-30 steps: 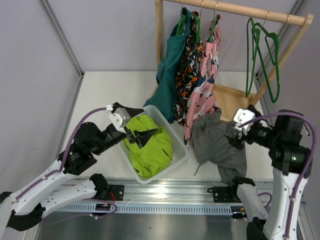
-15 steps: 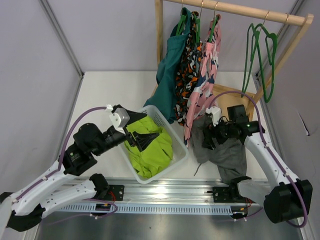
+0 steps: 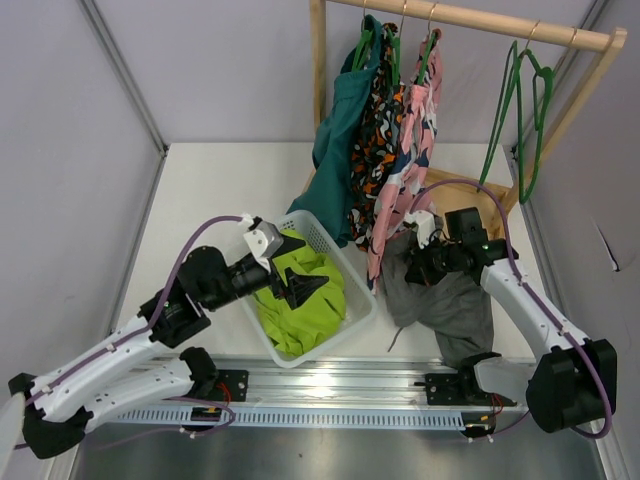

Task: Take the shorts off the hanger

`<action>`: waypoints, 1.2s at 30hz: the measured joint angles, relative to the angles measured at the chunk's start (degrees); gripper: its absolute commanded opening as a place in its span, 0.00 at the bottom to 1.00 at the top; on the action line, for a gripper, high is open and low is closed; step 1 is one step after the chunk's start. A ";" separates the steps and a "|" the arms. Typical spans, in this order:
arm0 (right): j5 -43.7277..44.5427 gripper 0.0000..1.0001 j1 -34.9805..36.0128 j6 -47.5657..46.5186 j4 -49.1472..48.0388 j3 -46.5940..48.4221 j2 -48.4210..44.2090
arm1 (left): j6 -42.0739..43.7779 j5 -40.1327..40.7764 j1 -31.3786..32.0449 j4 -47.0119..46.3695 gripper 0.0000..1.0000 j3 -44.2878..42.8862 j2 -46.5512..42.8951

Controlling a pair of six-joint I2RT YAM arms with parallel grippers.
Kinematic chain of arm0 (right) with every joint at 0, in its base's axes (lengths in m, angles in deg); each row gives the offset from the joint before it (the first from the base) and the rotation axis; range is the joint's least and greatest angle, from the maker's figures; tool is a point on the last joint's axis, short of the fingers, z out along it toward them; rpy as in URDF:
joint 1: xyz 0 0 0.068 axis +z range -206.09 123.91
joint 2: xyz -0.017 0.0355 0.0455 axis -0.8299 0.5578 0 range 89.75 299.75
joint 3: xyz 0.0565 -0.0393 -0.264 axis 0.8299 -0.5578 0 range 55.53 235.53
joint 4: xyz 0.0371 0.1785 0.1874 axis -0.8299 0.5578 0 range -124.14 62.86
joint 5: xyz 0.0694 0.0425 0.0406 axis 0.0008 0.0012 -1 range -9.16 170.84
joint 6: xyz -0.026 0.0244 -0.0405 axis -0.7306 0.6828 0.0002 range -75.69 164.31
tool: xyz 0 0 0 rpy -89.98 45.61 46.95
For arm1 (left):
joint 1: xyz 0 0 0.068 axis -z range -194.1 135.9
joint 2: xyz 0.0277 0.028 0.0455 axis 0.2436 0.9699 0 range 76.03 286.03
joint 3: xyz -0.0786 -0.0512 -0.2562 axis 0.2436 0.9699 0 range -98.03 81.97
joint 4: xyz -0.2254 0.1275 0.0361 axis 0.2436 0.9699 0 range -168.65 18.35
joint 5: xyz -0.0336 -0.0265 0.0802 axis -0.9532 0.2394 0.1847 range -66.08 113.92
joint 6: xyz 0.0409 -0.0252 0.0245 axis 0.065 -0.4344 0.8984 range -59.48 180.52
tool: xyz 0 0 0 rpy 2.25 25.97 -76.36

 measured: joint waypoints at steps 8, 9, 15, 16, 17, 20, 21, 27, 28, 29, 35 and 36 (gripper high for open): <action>-3.65 0.00 -0.87 -5.05 6.80 3.93 -4.07 | 0.15 -2.64 0.15 -3.58 0.99 1.05 3.15; -4.90 0.00 -1.03 -6.16 7.76 5.31 -5.51 | 0.50 -2.93 0.35 -4.20 0.99 1.07 3.80; -10.12 0.19 -0.46 -8.26 8.85 12.07 -17.03 | 2.64 -4.76 1.92 -6.25 0.99 1.07 7.56; -9.90 0.39 0.07 -7.41 8.44 12.52 -18.38 | 3.26 -5.07 2.05 -6.43 0.99 1.07 8.24; -9.11 0.54 0.37 -6.51 8.22 12.63 -19.06 | 3.82 -5.42 2.12 -6.58 0.99 1.07 8.87; -5.22 0.98 1.03 -4.17 7.41 10.62 -17.31 | 4.66 -5.88 2.21 -6.97 0.99 1.07 10.03; -3.85 0.99 1.05 -3.93 7.02 9.14 -16.22 | 4.74 -5.90 2.21 -7.02 0.99 1.07 10.10; 4.70 1.00 2.80 -3.76 7.06 2.89 -7.69 | 4.94 -5.73 2.34 -7.89 0.99 1.79 8.24; 5.92 0.99 3.04 -3.80 6.73 2.89 -5.99 | 4.79 -5.49 2.43 -8.13 0.99 2.40 7.34; 6.95 0.99 3.21 -4.00 6.12 2.89 -3.85 | 4.55 -5.29 2.51 -8.20 0.99 2.84 6.69; 7.17 0.29 4.00 -5.01 4.09 3.72 7.80 | 3.26 -3.69 3.45 -8.37 0.99 4.59 3.63; 6.60 0.04 4.17 -5.35 3.89 3.85 9.01 | 3.02 -3.56 3.56 -8.39 0.99 4.70 3.48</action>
